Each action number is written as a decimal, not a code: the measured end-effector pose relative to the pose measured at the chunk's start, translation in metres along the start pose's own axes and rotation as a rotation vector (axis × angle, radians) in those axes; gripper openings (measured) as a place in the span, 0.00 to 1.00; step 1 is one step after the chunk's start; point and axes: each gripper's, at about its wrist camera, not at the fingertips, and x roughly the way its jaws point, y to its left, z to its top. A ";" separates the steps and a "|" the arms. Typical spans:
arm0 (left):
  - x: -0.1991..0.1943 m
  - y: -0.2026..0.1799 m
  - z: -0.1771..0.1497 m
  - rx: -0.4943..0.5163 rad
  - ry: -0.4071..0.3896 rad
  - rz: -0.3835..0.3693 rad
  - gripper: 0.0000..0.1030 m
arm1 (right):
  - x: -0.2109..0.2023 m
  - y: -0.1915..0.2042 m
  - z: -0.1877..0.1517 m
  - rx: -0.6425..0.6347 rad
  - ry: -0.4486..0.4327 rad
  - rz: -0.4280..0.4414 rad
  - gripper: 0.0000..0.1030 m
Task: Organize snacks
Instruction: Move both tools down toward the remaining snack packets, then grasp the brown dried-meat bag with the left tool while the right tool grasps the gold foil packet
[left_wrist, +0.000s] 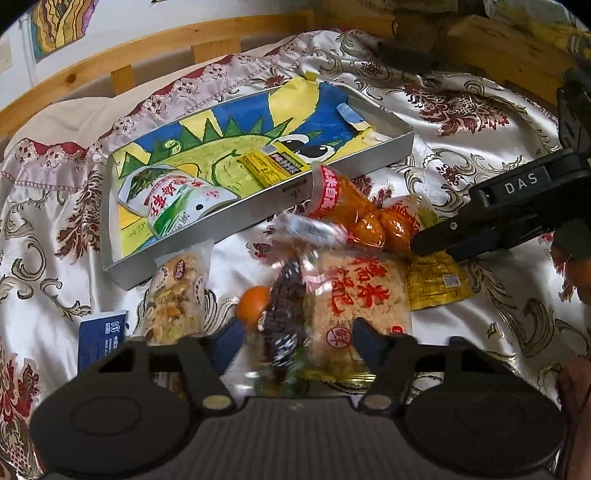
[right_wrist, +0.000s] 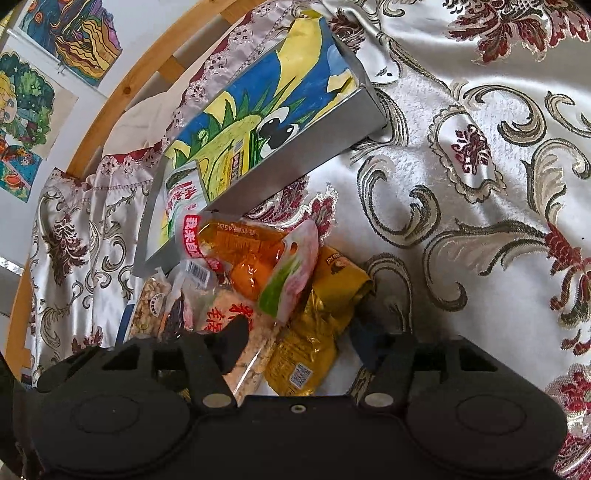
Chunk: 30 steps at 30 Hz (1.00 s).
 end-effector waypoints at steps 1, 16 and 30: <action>0.000 0.001 0.000 -0.007 0.003 -0.004 0.54 | -0.001 -0.001 0.000 0.009 -0.003 0.002 0.55; 0.012 -0.010 0.008 -0.017 0.031 -0.008 0.48 | 0.006 -0.015 0.002 0.152 0.039 0.068 0.65; 0.008 -0.003 0.008 -0.155 0.069 -0.021 0.38 | 0.001 -0.014 -0.003 0.154 0.042 0.061 0.29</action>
